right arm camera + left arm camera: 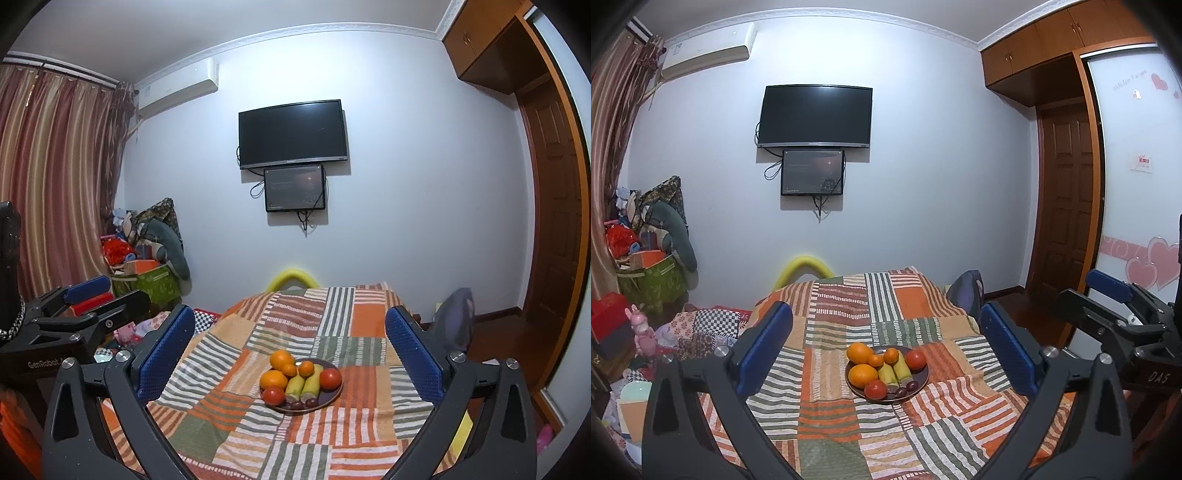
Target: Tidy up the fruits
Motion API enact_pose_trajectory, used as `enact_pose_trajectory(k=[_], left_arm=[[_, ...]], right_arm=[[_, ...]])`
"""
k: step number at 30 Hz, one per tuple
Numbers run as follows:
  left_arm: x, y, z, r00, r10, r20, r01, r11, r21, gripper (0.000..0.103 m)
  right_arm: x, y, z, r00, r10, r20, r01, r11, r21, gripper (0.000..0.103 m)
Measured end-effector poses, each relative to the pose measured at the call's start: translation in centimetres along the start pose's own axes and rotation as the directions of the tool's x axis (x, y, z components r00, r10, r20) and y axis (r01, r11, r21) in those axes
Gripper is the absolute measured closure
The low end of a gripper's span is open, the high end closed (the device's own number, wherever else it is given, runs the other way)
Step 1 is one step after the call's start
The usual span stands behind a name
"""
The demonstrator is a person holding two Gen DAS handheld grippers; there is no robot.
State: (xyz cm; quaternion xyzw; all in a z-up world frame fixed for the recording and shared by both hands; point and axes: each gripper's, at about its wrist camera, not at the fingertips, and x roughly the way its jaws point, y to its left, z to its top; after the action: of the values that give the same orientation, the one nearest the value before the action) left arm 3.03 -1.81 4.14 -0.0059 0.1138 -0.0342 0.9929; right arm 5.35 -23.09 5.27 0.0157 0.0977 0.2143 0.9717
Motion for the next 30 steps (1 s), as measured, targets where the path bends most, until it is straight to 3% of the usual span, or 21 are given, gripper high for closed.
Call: enact_pose_trajectory(k=[30], left_arm=[[0.52,-0.43,-0.14,1.000,-0.010,-0.020,0.010,1.000,0.006,0.000]], right_arm=[[-0.55,-0.30,0.13,1.000,-0.027,0.005,0.027,1.000,-0.002,0.000]])
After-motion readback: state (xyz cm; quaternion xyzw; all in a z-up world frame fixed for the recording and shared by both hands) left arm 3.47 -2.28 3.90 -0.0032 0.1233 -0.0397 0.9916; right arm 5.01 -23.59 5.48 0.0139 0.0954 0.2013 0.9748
